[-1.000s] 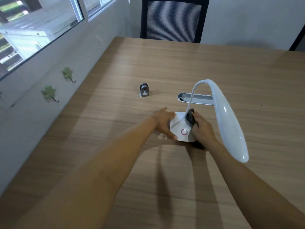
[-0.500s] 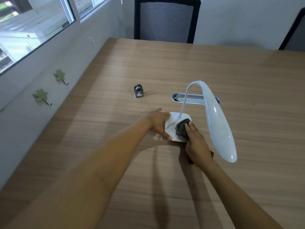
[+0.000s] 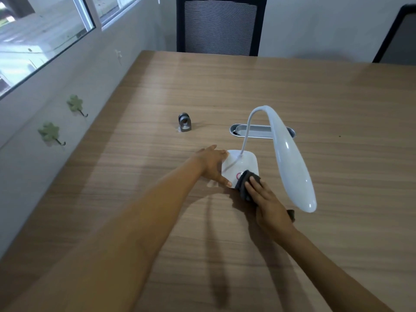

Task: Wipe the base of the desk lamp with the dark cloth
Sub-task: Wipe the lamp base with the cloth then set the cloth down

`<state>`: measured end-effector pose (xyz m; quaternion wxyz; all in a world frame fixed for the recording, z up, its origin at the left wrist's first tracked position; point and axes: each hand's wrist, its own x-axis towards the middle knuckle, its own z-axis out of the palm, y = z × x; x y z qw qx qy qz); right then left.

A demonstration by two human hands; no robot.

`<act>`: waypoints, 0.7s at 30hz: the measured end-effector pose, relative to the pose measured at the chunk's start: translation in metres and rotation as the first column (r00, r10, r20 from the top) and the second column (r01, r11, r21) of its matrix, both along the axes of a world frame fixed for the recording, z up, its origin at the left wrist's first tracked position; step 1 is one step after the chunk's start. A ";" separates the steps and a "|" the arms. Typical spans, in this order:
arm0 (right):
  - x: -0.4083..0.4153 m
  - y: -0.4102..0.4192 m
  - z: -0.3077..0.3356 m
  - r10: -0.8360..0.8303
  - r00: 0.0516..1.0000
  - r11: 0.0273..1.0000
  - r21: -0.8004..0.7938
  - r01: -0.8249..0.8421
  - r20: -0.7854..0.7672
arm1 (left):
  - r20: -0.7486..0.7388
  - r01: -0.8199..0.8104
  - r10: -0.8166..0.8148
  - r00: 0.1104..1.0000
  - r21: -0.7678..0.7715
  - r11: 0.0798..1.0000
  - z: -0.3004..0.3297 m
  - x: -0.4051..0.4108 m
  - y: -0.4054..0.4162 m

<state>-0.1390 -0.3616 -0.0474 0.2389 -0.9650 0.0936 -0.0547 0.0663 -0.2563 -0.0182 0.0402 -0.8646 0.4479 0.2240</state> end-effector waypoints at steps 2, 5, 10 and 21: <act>-0.013 -0.008 -0.012 -0.019 0.998 0.999 0.048 0.022 -0.053 | 0.004 0.006 -0.006 1.000 0.006 1.000 0.000 0.001 -0.001; -0.011 -0.008 -0.004 -0.332 0.938 0.873 0.346 0.344 -0.096 | 0.006 0.021 -0.021 1.000 0.018 1.000 0.001 0.002 -0.001; 0.030 0.006 0.019 -0.236 0.972 0.940 0.250 0.231 -0.008 | 0.018 0.042 -0.042 0.999 0.005 0.999 0.000 0.000 -0.003; 0.042 -0.001 0.013 0.122 0.986 0.949 -0.278 -0.149 -0.113 | -0.040 0.029 -0.037 0.999 -0.198 0.980 -0.010 0.007 0.000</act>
